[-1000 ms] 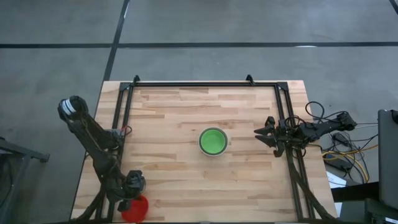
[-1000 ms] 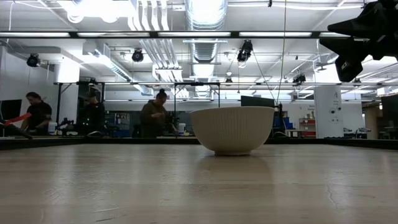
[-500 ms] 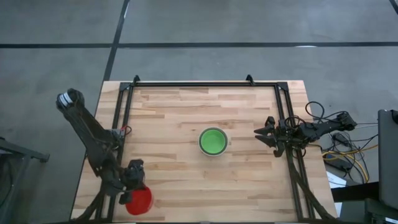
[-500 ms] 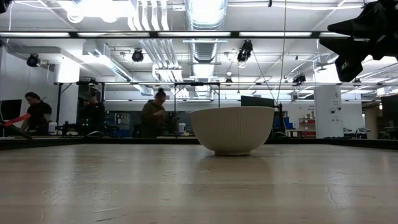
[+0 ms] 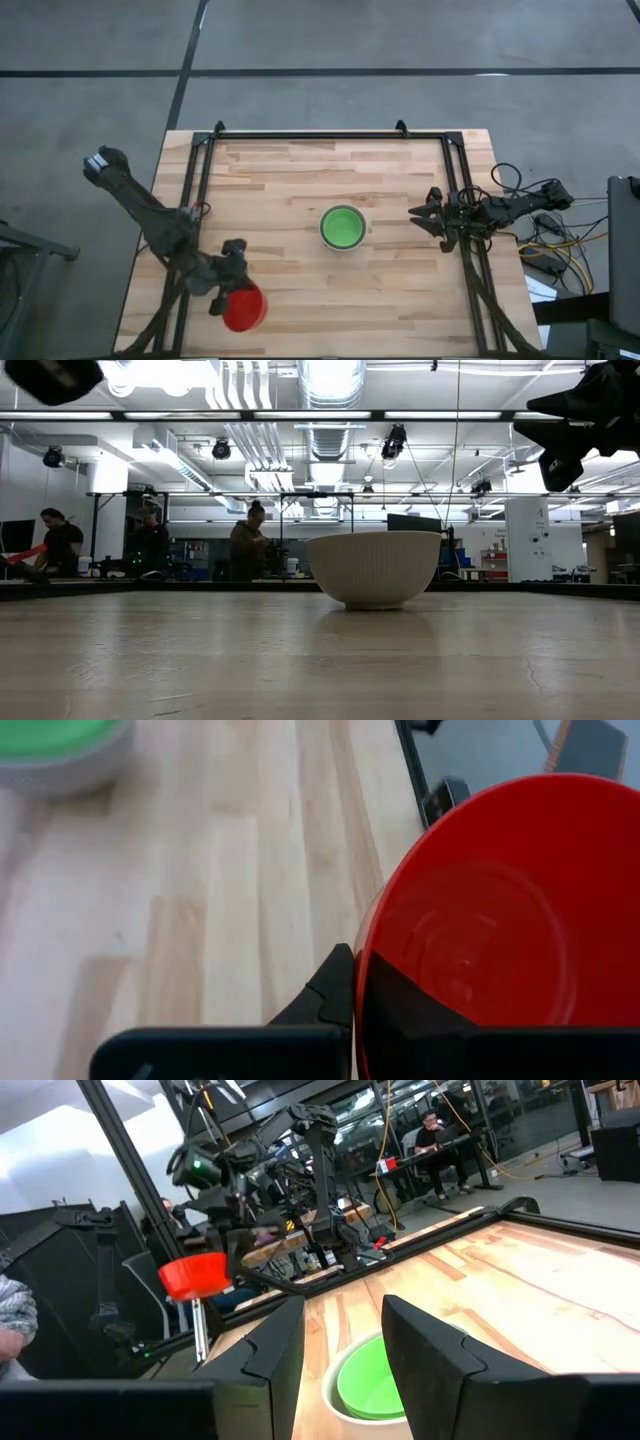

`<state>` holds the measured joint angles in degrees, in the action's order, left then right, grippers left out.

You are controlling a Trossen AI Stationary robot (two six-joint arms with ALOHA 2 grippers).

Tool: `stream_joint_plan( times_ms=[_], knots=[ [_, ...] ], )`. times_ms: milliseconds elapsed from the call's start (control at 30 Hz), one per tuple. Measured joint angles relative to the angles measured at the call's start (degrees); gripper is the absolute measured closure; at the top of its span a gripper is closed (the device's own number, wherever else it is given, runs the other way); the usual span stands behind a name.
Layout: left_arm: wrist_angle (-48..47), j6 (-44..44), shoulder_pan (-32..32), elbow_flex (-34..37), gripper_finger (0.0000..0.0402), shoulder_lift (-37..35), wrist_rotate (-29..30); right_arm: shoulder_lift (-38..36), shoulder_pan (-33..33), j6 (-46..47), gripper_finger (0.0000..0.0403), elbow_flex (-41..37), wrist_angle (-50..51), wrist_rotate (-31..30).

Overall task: Nest bowls inside each other
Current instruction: Stack the red bowl on top of the green bowl

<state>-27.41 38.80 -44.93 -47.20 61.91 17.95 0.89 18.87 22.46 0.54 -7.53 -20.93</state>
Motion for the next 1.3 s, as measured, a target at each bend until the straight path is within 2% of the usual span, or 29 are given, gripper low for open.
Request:
stream_joint_plan(
  times_ms=[400,800,1000,1300],
  knots=[
    [1.1,-8.8,12.9,-6.9,0.0397,2.9,-2.3,0.0,0.0,0.0,0.0271,0.0,0.0,0.0],
    [3.4,-12.2,22.6,-12.6,0.0397,10.1,-2.9,0.0,0.0,0.0,0.0271,0.0,0.0,0.0],
    [3.5,-14.5,27.7,-14.0,0.0397,13.0,-6.4,0.0,0.0,0.0,0.0271,0.0,0.0,0.0],
    [8.2,-22.8,37.5,-14.2,0.0397,14.5,-17.1,0.0,0.0,0.0,0.0271,0.0,0.0,0.0]
  ],
)
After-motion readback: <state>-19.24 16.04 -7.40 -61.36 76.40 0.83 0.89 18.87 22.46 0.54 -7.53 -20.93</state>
